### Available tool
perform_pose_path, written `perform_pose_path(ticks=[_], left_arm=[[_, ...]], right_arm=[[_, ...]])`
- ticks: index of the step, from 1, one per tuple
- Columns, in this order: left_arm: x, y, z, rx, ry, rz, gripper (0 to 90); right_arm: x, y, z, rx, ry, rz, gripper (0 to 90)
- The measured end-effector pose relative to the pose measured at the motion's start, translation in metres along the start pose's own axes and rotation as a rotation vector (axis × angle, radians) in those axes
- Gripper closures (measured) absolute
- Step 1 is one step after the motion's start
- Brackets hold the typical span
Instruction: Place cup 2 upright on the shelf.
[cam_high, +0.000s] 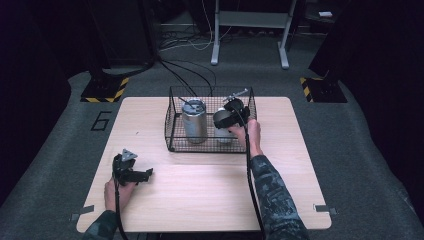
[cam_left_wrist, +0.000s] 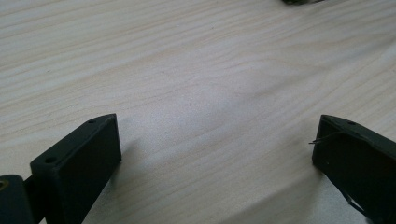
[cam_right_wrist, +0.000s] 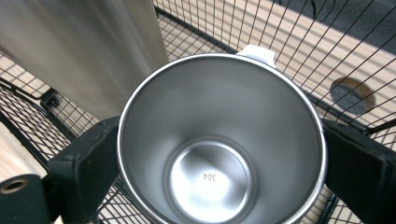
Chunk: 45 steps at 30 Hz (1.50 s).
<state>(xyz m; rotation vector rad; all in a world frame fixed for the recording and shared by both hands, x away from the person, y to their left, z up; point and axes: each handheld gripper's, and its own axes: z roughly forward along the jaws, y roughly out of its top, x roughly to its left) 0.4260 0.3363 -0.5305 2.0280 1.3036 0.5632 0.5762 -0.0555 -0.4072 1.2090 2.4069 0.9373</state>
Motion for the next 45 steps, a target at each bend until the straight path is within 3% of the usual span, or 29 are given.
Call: perform_pose_path(ticks=[11, 20, 30, 37, 41, 45], left_arm=[[0.000, 0.000, 0.000, -0.001, -0.003, -0.004, 1.0], [0.000, 0.000, 0.000, -0.001, -0.002, -0.005, 0.9], [0.000, 0.000, 0.000, -0.001, -0.002, -0.003, 0.9], [0.000, 0.000, 0.000, 0.000, 0.000, -0.001, 0.9], [0.000, 0.000, 0.000, 0.001, 0.000, -0.001, 0.9], [0.000, 0.000, 0.000, 0.000, -0.002, -0.003, 0.9]], right_arm=[[-0.001, -0.010, 0.011, 0.013, -0.012, 0.008, 5.7], [-0.003, -0.021, 0.008, 0.011, 0.002, 0.018, 5.2], [0.000, -0.019, 0.004, 0.019, -0.029, 0.002, 0.0], [0.003, -0.018, -0.016, -0.061, -0.018, 0.004, 0.0], [0.010, -0.017, -0.036, -0.102, 0.001, -0.026, 0.0], [0.016, -0.018, -0.053, -0.109, 0.010, -0.068, 0.0]])
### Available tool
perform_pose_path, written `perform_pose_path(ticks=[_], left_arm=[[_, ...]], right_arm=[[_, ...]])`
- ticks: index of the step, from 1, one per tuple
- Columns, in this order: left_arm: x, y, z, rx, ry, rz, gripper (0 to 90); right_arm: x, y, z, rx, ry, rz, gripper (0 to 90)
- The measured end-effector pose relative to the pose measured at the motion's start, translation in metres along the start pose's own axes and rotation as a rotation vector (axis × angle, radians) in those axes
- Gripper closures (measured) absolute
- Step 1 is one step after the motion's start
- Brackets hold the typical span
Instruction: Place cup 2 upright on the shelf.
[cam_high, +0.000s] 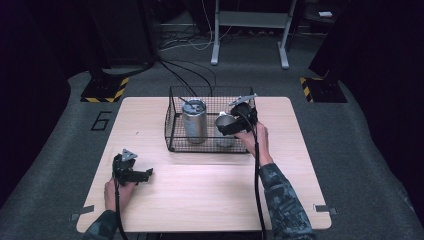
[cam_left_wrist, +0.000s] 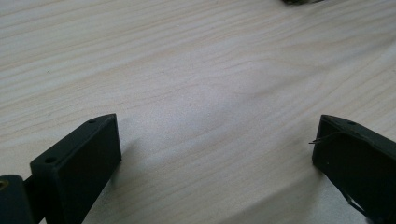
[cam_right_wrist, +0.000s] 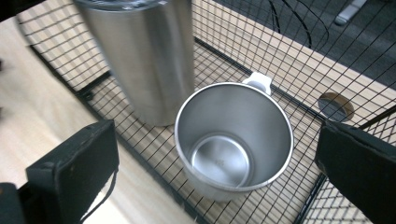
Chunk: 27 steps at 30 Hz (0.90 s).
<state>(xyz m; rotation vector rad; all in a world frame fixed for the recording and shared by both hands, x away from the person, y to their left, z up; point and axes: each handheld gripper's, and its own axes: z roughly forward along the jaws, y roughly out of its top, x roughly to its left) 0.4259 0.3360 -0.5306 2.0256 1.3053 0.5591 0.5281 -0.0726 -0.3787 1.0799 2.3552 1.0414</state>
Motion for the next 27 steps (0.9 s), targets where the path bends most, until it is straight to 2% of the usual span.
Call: perform_pose_path(ticks=[7, 15, 20, 21, 22, 27], left_arm=[[0.000, 0.000, 0.000, 0.001, 0.002, 0.004, 0.9], [0.000, 0.000, 0.000, 0.001, 0.002, 0.004, 0.9], [0.000, 0.000, 0.000, -0.003, 0.002, 0.001, 0.9], [0.000, 0.000, 0.000, -0.003, 0.004, 0.004, 0.9], [0.000, 0.000, 0.000, -0.003, 0.004, 0.003, 0.9], [0.000, 0.000, 0.000, -0.003, 0.002, -0.001, 0.9]], right_arm=[[0.008, -0.007, -0.029, -0.003, -0.001, -0.049, 0.0], [0.009, -0.030, -0.057, -0.011, -0.015, -0.073, 0.0], [0.005, -0.052, -0.072, -0.017, -0.029, -0.047, 0.0], [0.003, -0.058, -0.075, -0.022, -0.033, -0.058, 0.0], [0.004, -0.063, -0.078, -0.024, -0.040, -0.032, 0.0], [-0.002, -0.090, -0.091, -0.025, -0.064, -0.011, 0.0]])
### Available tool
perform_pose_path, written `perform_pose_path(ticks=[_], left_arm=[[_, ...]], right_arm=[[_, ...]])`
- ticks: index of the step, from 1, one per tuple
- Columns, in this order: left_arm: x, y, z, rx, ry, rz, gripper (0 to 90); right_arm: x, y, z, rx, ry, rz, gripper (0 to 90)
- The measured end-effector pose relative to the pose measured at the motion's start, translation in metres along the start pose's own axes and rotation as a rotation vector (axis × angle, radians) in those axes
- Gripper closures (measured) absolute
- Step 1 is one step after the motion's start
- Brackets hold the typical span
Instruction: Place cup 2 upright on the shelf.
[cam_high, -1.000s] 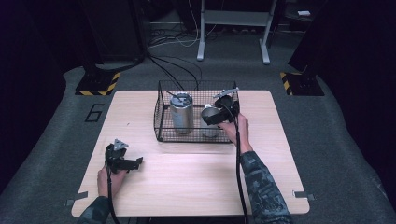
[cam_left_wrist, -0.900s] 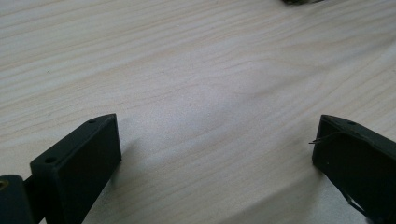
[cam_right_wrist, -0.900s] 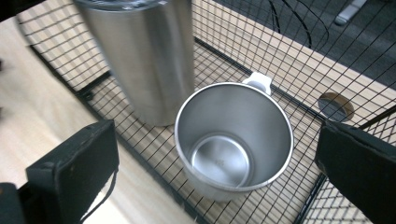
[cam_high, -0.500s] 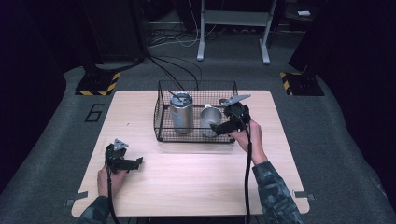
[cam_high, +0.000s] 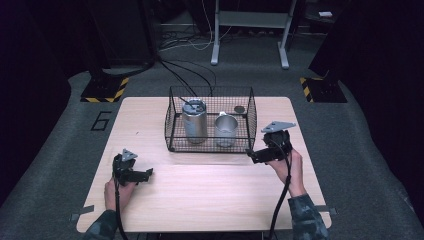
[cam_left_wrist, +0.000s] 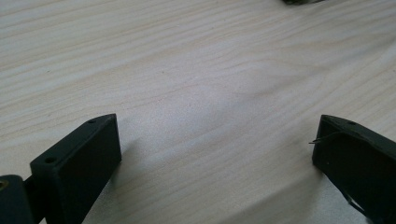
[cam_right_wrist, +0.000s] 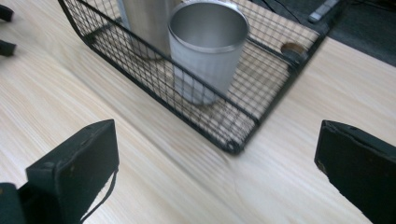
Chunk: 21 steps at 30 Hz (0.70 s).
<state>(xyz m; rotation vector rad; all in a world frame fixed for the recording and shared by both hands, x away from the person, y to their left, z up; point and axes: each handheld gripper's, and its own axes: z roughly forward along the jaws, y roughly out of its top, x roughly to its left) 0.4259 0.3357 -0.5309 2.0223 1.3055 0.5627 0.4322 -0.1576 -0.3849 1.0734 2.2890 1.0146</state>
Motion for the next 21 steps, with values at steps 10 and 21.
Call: perform_pose_path(ticks=[10, 21], left_arm=[[0.000, 0.000, 0.000, 0.002, 0.003, 0.001, 0.8], [0.000, 0.000, 0.000, 0.001, 0.004, -0.001, 0.8]], right_arm=[[-0.015, -0.062, -0.019, -0.011, -0.075, 0.065, 0.0], [-0.031, -0.134, -0.031, 0.024, -0.165, 0.140, 0.0]])
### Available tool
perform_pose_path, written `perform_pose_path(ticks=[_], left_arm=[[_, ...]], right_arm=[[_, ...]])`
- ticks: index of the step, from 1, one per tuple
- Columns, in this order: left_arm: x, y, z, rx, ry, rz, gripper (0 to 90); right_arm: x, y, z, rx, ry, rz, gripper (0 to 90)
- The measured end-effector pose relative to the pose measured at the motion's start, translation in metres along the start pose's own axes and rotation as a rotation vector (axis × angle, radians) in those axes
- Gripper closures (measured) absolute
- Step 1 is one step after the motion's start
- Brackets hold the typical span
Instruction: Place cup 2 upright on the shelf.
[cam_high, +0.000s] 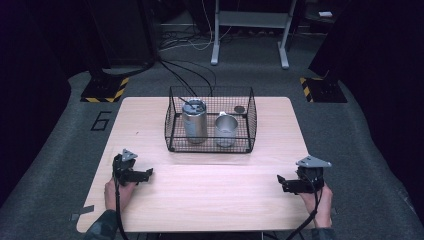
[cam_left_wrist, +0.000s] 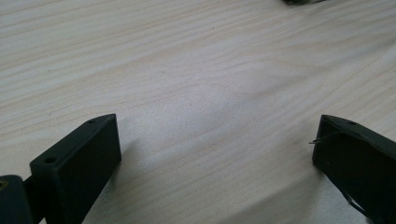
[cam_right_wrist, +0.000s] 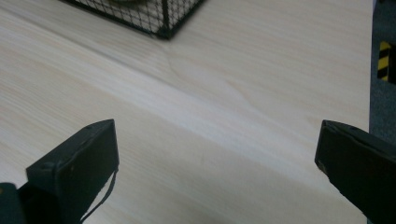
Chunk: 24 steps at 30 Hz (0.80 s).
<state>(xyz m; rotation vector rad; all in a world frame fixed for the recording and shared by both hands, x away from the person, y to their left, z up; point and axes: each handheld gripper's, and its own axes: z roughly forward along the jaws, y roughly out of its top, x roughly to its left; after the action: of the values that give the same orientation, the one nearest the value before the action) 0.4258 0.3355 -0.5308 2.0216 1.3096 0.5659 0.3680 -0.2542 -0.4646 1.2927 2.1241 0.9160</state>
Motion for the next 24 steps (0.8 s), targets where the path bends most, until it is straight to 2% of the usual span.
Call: perform_pose_path(ticks=[7, 10, 12, 15, 17, 24], left_arm=[[0.000, 0.000, 0.000, 0.000, 0.000, 0.000, 0.8], [0.000, 0.000, 0.000, 0.000, 0.000, 0.000, 0.8], [0.000, 0.000, 0.000, 0.000, 0.001, 0.000, 0.8], [0.000, 0.000, 0.000, 0.000, -0.001, 0.000, 0.8], [0.000, 0.000, 0.000, 0.000, -0.001, -0.001, 0.8], [0.000, 0.000, 0.000, 0.000, 0.000, 0.000, 0.8]], right_arm=[[-0.016, -0.042, 0.009, 0.051, -0.018, 0.089, 0.0], [-0.020, -0.055, 0.012, 0.070, -0.030, 0.119, 0.0], [-0.023, -0.062, 0.013, 0.063, -0.020, 0.128, 0.0], [-0.025, -0.069, 0.017, 0.070, -0.036, 0.148, 0.0], [-0.024, -0.073, 0.019, 0.057, -0.056, 0.137, 0.0], [-0.025, -0.071, 0.021, 0.058, -0.051, 0.130, 0.0]])
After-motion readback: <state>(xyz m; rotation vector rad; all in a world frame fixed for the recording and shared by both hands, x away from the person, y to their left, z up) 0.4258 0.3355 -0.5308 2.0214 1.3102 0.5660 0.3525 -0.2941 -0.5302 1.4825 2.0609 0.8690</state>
